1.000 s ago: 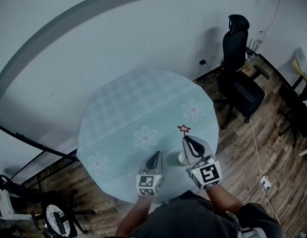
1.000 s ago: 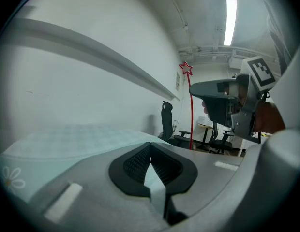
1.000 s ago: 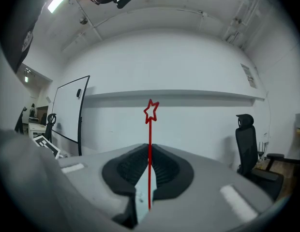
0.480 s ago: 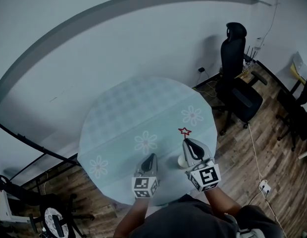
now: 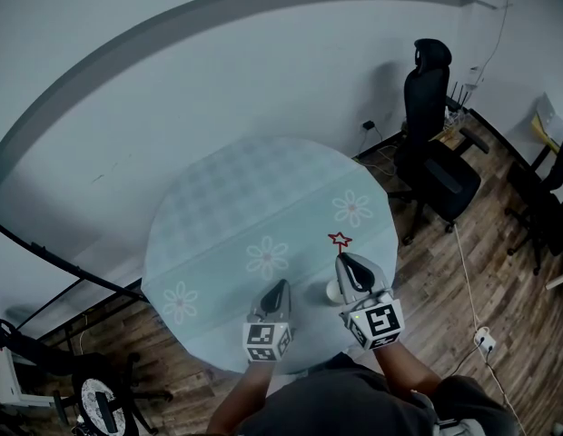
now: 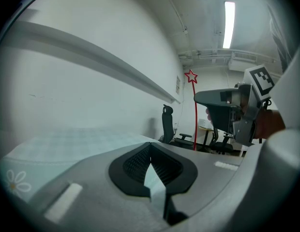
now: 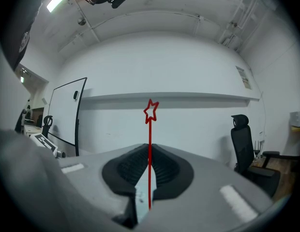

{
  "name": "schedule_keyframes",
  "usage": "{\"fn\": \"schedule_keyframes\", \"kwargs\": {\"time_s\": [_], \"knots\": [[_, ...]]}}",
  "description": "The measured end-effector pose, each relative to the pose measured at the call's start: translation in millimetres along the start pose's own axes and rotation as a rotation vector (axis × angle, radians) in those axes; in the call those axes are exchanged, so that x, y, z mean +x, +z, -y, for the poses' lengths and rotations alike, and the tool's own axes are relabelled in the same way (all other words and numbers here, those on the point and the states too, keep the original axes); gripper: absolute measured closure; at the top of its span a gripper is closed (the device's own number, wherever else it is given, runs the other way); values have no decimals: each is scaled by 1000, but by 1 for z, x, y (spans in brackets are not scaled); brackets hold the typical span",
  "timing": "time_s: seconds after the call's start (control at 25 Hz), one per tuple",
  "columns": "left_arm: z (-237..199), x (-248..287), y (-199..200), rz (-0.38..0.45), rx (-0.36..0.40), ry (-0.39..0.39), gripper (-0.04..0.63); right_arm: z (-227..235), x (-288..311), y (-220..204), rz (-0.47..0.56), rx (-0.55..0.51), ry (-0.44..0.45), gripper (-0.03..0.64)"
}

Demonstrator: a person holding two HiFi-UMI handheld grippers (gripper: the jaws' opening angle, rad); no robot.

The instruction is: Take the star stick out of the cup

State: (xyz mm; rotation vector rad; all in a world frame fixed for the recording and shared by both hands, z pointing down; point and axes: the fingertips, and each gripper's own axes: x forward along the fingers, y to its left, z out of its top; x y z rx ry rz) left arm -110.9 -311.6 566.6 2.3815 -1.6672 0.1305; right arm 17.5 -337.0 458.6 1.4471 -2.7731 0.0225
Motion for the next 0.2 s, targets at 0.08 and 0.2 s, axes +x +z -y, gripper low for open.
{"fn": "schedule_keyframes", "kwargs": {"time_s": [0.08,0.2], "knots": [[-1,0,-1,-3,-1,-1,591,-1,1,-2,0,2,-2,597],[-1,-1,-4,-9,-5,1,591,-1,1,-3,2,5,-1,597]]}}
